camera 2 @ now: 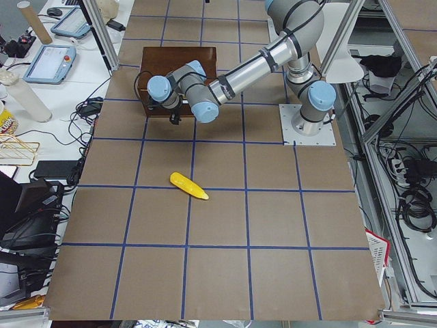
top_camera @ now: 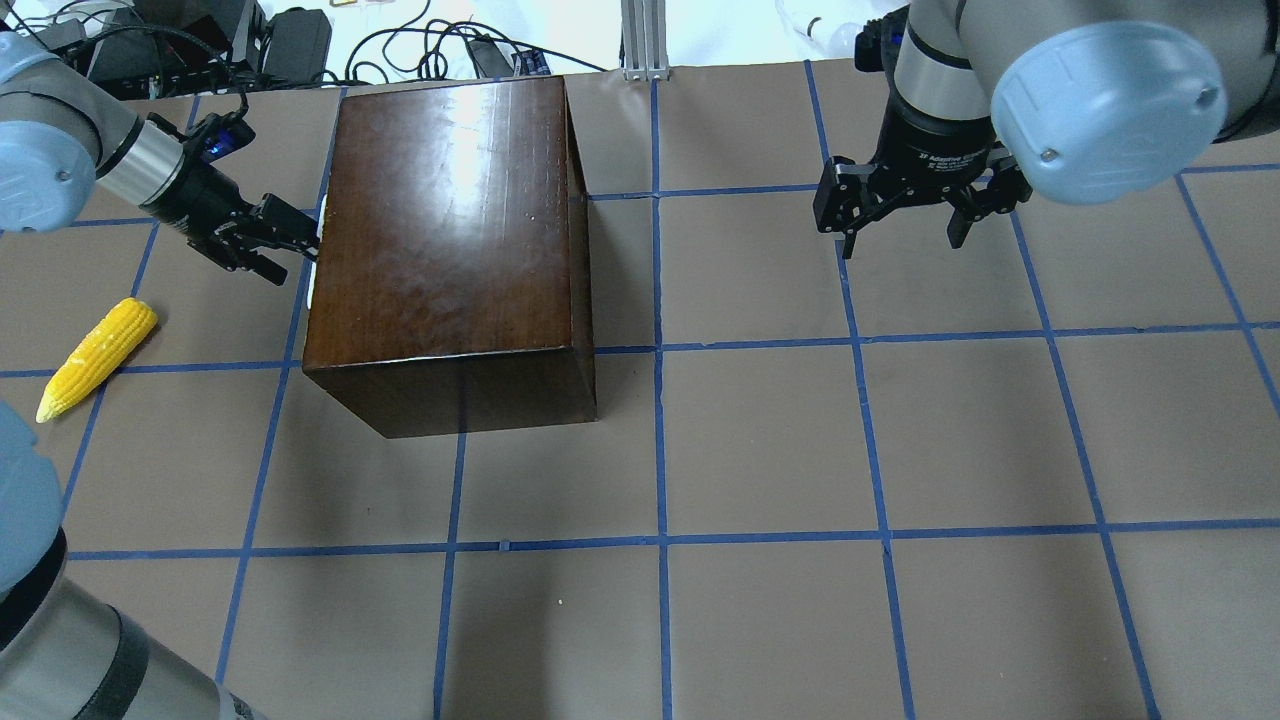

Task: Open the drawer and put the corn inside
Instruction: 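Lower the left gripper onto the white drawer handle and grasp it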

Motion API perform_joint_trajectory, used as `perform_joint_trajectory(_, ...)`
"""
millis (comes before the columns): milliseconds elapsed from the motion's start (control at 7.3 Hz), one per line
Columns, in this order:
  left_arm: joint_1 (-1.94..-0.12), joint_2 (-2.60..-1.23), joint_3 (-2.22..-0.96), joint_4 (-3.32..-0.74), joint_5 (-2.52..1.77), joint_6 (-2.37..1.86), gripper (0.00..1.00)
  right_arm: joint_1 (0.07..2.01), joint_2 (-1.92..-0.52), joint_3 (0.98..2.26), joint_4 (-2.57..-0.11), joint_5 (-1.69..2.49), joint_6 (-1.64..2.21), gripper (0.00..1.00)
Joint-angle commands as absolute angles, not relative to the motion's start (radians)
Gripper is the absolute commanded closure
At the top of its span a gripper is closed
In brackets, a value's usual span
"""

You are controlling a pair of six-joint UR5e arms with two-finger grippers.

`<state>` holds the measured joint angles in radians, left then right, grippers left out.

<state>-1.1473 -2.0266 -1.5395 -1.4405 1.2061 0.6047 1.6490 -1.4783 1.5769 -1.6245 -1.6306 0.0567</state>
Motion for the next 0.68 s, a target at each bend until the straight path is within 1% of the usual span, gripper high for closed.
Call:
perform_joint_trajectory(0,-1.144,-2.033,-1.525,-1.440,1.210,0.607,0.00,1.649,-1.477,1.577,-1.624,-1.631,0.057,0.00)
perform_joint_trajectory(548,-1.129,-2.033,-1.523,-1.442,1.255,0.629,0.00,1.649,-1.477,1.577,-1.624,-1.631,0.057,0.00)
